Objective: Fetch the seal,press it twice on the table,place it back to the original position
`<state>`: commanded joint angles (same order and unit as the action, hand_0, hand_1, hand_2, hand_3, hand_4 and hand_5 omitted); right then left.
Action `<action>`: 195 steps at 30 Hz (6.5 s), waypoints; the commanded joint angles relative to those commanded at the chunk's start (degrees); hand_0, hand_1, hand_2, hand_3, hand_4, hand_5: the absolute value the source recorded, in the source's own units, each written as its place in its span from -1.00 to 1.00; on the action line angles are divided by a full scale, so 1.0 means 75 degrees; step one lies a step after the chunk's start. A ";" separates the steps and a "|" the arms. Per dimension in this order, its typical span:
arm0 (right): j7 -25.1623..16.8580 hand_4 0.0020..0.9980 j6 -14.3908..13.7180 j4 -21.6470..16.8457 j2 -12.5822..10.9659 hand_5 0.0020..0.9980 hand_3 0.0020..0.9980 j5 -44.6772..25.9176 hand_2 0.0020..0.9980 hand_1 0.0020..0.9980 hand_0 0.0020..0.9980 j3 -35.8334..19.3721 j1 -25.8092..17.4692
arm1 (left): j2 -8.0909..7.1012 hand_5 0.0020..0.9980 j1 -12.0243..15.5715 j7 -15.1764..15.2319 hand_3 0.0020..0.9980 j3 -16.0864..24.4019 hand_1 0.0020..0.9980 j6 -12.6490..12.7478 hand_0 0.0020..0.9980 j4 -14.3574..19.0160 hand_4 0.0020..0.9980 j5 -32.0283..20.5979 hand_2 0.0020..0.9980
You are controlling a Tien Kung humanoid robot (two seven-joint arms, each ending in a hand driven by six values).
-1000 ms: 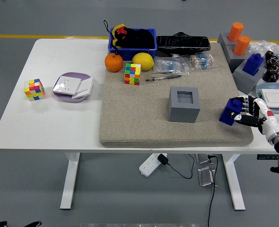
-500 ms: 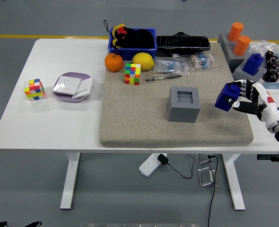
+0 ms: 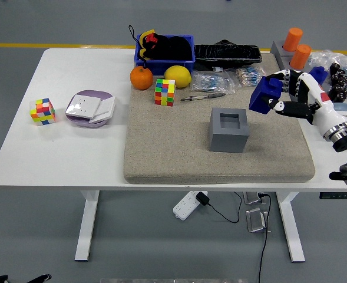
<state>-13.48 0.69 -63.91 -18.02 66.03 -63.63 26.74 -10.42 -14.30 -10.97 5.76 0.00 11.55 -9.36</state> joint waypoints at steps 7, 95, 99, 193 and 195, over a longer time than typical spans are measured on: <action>0.0090 0.32 0.0238 0.0363 0.0120 -1.00 0.03 -0.0167 0.00 0.00 0.29 0.0475 0.0448 | 0.0001 -0.16 -0.0007 -0.0022 0.61 0.0040 0.57 -0.0003 0.63 0.0000 0.36 0.0042 0.53; -0.0057 0.35 0.0626 0.2043 0.0338 -1.00 0.03 -0.0519 -0.01 -0.01 0.28 0.2446 0.1744 | -0.0054 -0.16 -0.0064 -0.0034 0.61 0.0054 0.57 -0.0004 0.63 0.0023 0.37 0.0117 0.53; -0.0075 0.35 0.0626 0.2082 0.0323 -1.00 0.03 -0.0504 -0.01 -0.01 0.28 0.2452 0.1745 | -0.0054 -0.16 -0.0069 -0.0032 0.61 0.0052 0.57 -0.0004 0.63 0.0022 0.37 0.0111 0.53; -0.0224 0.93 0.0536 0.2130 0.0452 -1.00 0.55 -0.0101 0.56 0.59 0.51 0.2433 0.1729 | -0.0099 -0.16 -0.0039 -0.0073 0.61 0.0104 0.57 -0.0003 0.63 0.0036 0.37 0.0214 0.53; -0.0211 0.93 0.0556 0.2141 0.0447 -1.00 0.55 -0.0100 0.56 0.59 0.51 0.2387 0.1742 | -0.0099 -0.16 -0.0038 -0.0072 0.61 0.0101 0.57 -0.0003 0.63 0.0036 0.37 0.0209 0.53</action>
<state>-15.07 4.86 -47.86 -14.66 65.28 -45.73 39.81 -11.17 -14.59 -11.51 6.51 -0.03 11.82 -7.79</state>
